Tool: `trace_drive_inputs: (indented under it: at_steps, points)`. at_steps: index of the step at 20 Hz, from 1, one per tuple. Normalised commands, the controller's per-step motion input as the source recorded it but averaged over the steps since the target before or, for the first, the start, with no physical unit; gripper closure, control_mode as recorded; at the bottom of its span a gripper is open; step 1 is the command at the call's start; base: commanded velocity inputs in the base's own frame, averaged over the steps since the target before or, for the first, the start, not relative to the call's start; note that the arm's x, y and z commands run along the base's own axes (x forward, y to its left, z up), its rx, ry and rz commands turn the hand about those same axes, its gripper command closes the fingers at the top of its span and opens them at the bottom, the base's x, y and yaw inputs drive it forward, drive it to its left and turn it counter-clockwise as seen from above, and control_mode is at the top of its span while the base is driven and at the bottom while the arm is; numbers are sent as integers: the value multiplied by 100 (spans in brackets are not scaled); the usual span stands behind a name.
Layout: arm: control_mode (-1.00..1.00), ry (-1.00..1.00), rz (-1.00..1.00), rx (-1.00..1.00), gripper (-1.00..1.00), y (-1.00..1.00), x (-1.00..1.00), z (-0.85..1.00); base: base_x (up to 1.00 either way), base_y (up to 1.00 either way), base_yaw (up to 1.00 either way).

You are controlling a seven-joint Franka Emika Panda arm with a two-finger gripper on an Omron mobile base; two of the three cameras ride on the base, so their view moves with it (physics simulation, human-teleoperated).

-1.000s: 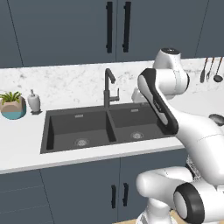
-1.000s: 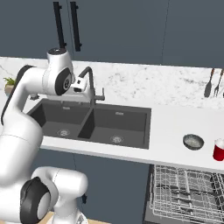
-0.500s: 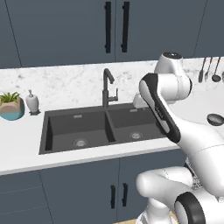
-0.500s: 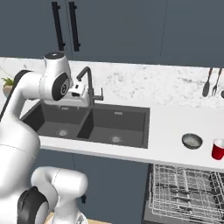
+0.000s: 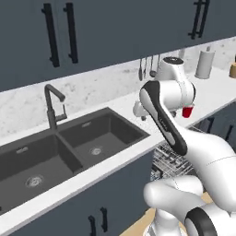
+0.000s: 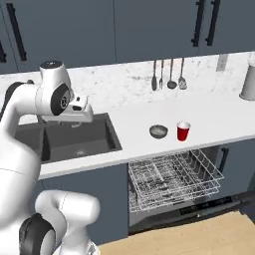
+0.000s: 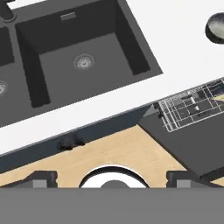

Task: Pick up the cup and bowl from the counter, place them in the dishwasher, and close the dishwasher door.

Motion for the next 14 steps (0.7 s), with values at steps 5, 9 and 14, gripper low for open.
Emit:
trace_drive_inputs:
  at_steps: [5, 9, 14]
  points:
    - [100, 0, 0, 0, -100, 0, 0, 0, 1, 44, -74]
    - [100, 0, 0, 0, -100, 0, 0, 0, 4, 38, -66]
    - [100, 0, 0, 0, -100, 0, 0, 0, 26, 24, -43]
